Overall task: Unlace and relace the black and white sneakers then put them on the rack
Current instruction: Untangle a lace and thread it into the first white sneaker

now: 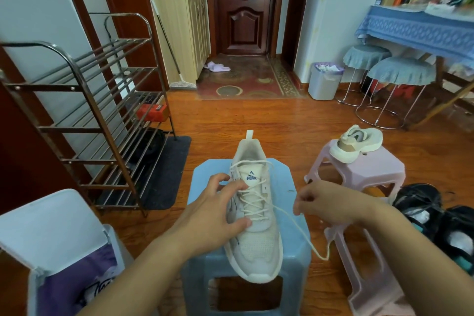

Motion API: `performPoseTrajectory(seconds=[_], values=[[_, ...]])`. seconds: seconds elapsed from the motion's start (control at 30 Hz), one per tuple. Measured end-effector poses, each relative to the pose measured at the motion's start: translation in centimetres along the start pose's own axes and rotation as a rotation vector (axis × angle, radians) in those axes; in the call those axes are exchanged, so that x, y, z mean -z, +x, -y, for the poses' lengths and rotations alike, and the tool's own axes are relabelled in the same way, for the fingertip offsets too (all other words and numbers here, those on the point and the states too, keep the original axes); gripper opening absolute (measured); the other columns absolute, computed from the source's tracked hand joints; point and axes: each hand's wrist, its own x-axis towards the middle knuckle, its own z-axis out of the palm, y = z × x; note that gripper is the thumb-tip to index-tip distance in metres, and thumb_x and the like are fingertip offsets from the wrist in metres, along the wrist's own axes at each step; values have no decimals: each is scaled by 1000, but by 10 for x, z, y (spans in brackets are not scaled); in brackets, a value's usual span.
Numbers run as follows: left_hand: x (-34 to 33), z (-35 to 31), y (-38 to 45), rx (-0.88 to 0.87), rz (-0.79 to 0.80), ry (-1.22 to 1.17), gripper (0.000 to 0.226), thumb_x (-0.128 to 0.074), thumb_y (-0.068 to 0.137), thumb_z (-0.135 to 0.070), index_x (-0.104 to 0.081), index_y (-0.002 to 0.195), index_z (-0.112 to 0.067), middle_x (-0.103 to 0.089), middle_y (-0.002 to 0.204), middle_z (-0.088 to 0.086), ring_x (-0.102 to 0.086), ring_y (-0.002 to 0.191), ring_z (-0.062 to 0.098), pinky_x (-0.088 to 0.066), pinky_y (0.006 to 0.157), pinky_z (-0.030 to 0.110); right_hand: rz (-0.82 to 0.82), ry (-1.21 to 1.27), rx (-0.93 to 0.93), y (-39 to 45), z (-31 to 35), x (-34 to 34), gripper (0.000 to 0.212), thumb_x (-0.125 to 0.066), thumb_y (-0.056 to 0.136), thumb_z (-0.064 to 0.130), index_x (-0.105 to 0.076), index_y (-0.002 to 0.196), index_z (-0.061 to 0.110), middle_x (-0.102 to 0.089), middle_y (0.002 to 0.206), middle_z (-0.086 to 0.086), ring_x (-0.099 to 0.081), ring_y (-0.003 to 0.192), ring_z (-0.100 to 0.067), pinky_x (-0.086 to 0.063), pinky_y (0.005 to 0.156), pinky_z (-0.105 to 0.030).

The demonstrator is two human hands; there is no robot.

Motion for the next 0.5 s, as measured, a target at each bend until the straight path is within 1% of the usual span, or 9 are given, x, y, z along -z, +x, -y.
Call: performPoseTrajectory(seconds=[0.03,0.07,0.1,0.17,0.23,0.27,0.33,0.4,0.5], values=[[3,4,1,-9,-2,16,62,-65,85,-65,-30,136,-59,-10,149,-25,-48,121,-3,-49,92,31,17,22,-8,-4,0,0,22,-61,98,38,-75,94,21,-60,64,17,-50,50,6,-37,52,-13],[6,7,1,-10,-12,21,59,-63,86,-65,-32,136,-59,-9,151,-25,-36,133,-1,-47,96,32,-5,68,-13,-7,0,2,28,-58,99,42,-74,100,19,-59,66,16,-49,49,5,-36,53,-13],[9,9,2,-11,-34,10,54,-62,87,-64,-37,134,-57,-11,149,-24,-29,135,-2,-45,98,32,-60,125,-17,-9,0,5,30,-56,100,42,-74,104,18,-58,69,15,-49,48,4,-35,53,-13],[11,10,4,-52,-136,-45,40,-61,91,-57,-50,129,-52,-23,137,-24,-33,127,-3,-43,97,28,-202,234,-21,-12,-2,10,23,-56,102,33,-76,100,22,-59,67,14,-51,49,0,-36,54,-14],[7,4,9,-132,-282,-65,27,-60,92,-48,-61,119,-44,-34,119,-21,-43,114,0,-43,90,24,-322,374,-18,-8,0,7,18,-58,101,22,-75,96,21,-63,60,7,-54,53,-9,-43,56,-23],[4,0,12,-156,-328,-56,21,-60,93,-42,-65,114,-40,-38,111,-20,-46,108,1,-45,87,24,-346,455,-20,-5,-1,5,16,-58,101,14,-74,99,18,-69,64,5,-60,56,-9,-48,58,-25],[-6,-8,17,-170,-350,-38,14,-62,94,-30,-69,106,-34,-43,103,-19,-49,102,4,-48,84,30,-364,631,-31,3,2,-3,16,-57,99,1,-69,108,7,-76,78,-5,-69,64,-9,-54,62,-25],[-14,-13,21,-192,-356,-16,15,-59,94,-29,-71,103,-31,-45,98,-18,-48,98,5,-48,83,35,-370,772,-45,8,7,-8,16,-57,97,-5,-64,110,1,-76,86,-16,-72,70,-17,-58,62,-27],[-20,-19,23,-206,-389,22,25,-53,94,-33,-73,109,-33,-44,94,-18,-46,92,7,-47,79,35,-370,830,-40,14,18,-20,7,-57,96,-7,-61,97,-1,-74,84,-23,-71,66,-22,-58,56,-26]])
